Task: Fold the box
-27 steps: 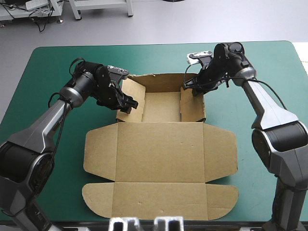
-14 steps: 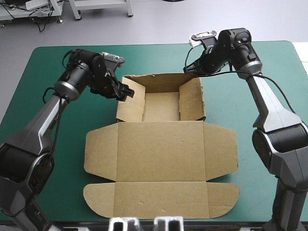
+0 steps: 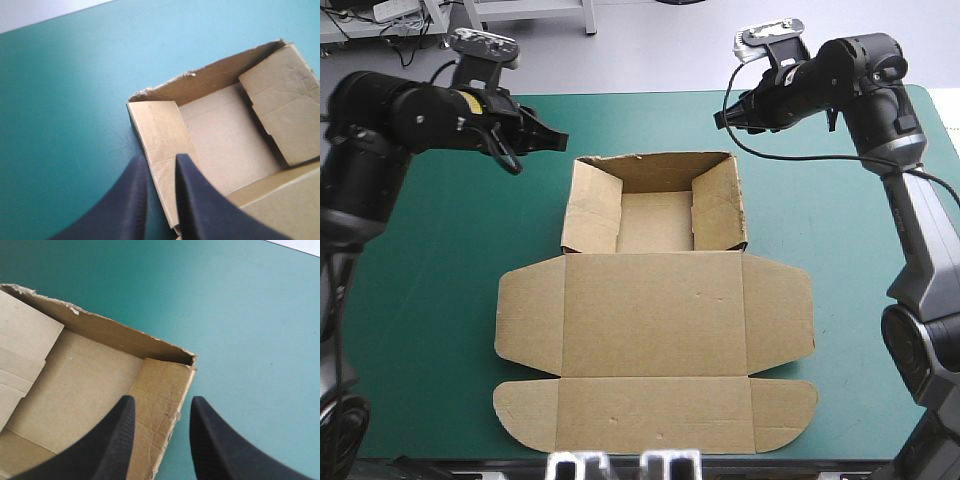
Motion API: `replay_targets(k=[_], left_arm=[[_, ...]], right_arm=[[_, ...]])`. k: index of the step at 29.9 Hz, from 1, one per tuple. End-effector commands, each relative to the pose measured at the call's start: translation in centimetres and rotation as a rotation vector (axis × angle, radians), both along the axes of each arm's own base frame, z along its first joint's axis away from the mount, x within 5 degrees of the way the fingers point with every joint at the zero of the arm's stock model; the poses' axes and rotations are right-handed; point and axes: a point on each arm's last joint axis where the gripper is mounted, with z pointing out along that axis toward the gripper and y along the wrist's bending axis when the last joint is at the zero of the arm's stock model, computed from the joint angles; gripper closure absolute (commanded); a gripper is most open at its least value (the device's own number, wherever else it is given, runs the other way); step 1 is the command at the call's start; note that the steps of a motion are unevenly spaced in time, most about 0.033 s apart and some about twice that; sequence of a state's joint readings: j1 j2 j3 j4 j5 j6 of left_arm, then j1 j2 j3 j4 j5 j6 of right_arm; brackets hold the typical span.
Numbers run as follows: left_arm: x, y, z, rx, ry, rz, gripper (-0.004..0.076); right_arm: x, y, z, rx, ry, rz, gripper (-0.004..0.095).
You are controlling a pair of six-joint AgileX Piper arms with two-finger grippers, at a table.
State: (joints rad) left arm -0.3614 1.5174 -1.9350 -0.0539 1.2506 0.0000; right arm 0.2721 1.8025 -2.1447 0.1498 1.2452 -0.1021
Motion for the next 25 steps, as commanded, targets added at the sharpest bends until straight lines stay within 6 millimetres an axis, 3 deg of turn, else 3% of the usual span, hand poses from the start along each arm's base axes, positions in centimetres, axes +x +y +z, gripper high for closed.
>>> replay_targets(k=[1,6,11,25], left_arm=[[-4.9,1.4,2.6,-0.028,-0.056,-0.043,0.0732],[-9.1,3.0,2.2,-0.022,-0.072,-0.057,0.0734],[-12.5,4.3,0.2,-0.012,-0.084,-0.068,0.0734],[-20.3,7.3,-6.7,-0.021,-0.103,-0.061,0.0734]], right_arm=[[-1.6,-0.3,0.9,0.013,-0.004,0.011,0.0561],[-0.7,-0.1,-4.1,-0.032,0.149,0.005,0.0563],[-0.2,0.2,-7.2,-0.006,0.198,-0.001,0.0563],[0.3,0.5,-11.5,0.001,0.262,-0.016,0.0567]])
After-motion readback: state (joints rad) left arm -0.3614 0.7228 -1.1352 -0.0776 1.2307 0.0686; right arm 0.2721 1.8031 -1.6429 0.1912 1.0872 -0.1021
